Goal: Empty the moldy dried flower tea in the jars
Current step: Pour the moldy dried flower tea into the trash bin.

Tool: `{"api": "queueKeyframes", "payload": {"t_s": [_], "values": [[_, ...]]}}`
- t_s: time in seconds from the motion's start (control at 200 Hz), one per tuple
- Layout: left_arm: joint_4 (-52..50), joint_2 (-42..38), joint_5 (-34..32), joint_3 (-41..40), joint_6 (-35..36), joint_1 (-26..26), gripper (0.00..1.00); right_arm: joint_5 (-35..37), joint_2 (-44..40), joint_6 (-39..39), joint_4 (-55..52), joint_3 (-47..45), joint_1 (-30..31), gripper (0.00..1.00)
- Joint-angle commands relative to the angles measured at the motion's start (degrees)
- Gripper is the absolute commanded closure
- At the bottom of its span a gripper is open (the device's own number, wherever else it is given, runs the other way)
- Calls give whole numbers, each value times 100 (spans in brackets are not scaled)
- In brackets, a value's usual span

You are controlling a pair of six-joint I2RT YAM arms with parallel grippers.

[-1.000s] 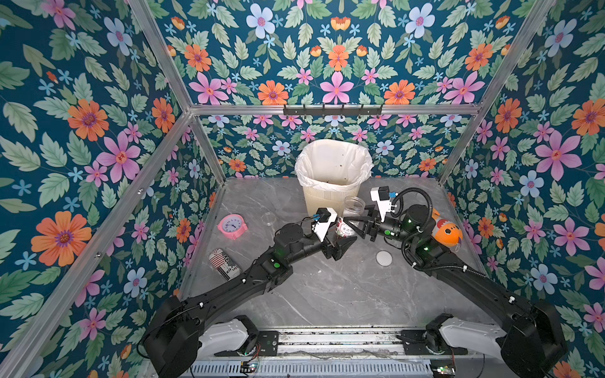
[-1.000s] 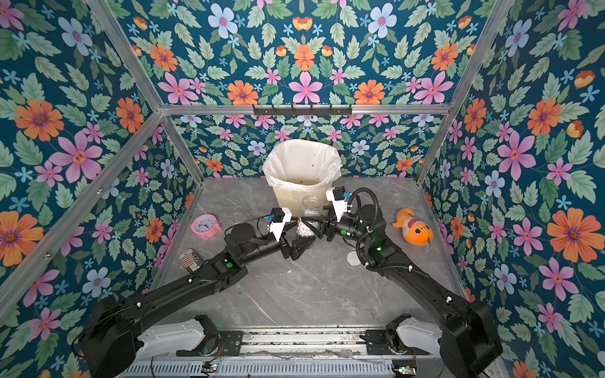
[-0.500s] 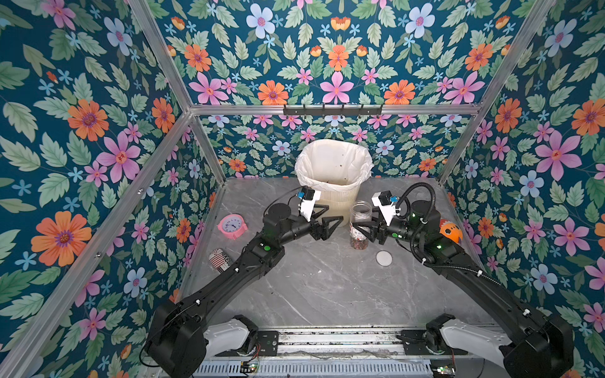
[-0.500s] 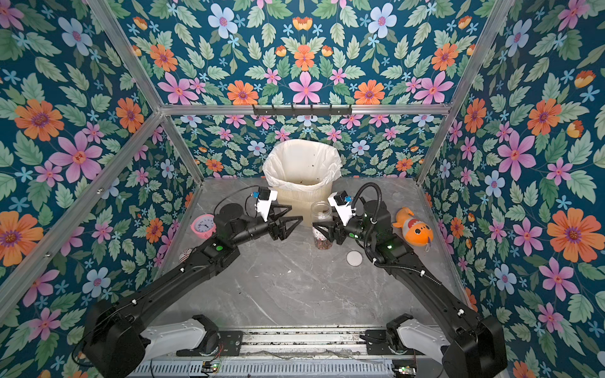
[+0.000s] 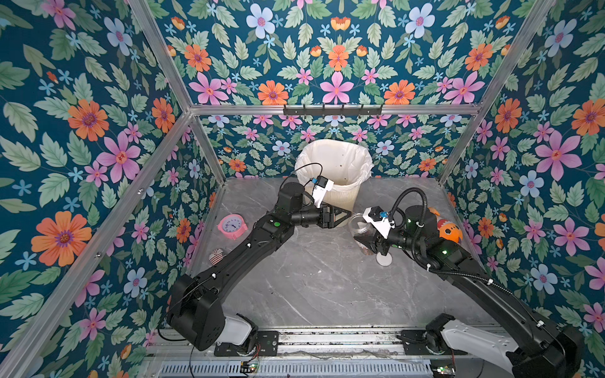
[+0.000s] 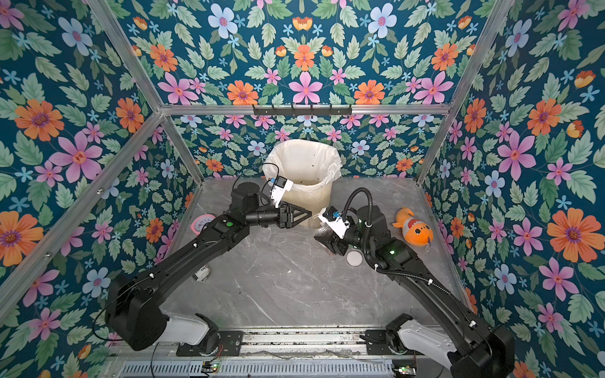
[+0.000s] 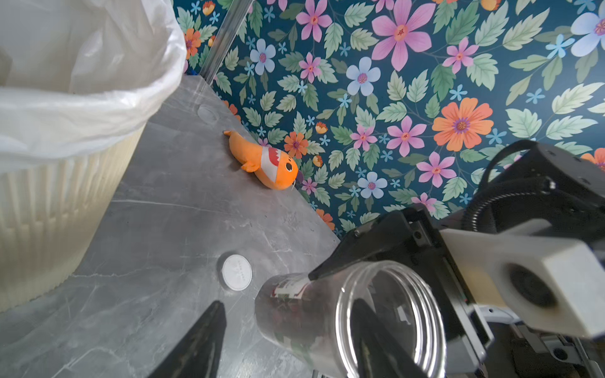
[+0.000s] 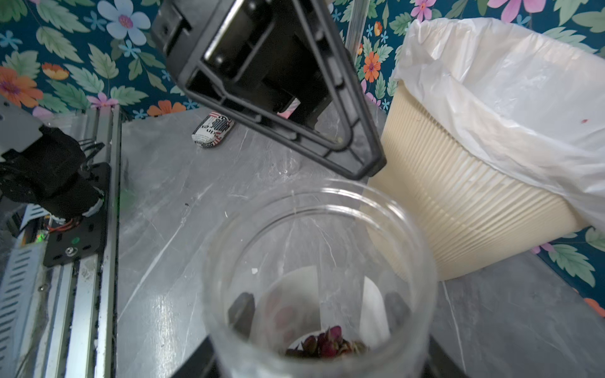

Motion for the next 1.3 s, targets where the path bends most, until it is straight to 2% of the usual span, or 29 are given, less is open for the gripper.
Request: {"api": "queueKeyframes", "payload": {"t_s": [0.0, 0.26, 0.37, 0.595, 0.82, 0.96, 1.295], "values": [[-345, -5, 326, 37, 72, -4, 41, 520, 48, -568, -318, 126, 101, 42], [-623, -78, 492, -111, 322, -14, 42, 837, 232, -682, -716, 363, 202, 43], [-525, -46, 775, -121, 299, -32, 42, 1058, 380, -809, -856, 462, 318, 43], [-376, -127, 1018, -224, 306, -59, 36, 1102, 537, -837, -876, 545, 359, 43], [-464, -336, 614, -376, 249, 198, 33, 1011, 420, -788, -767, 364, 357, 45], [-173, -236, 743, -407, 77, 241, 32, 1011, 446, -757, -823, 341, 358, 45], [-373, 48, 724, -224, 199, 85, 39, 1026, 625, -793, -856, 555, 417, 46]]}}
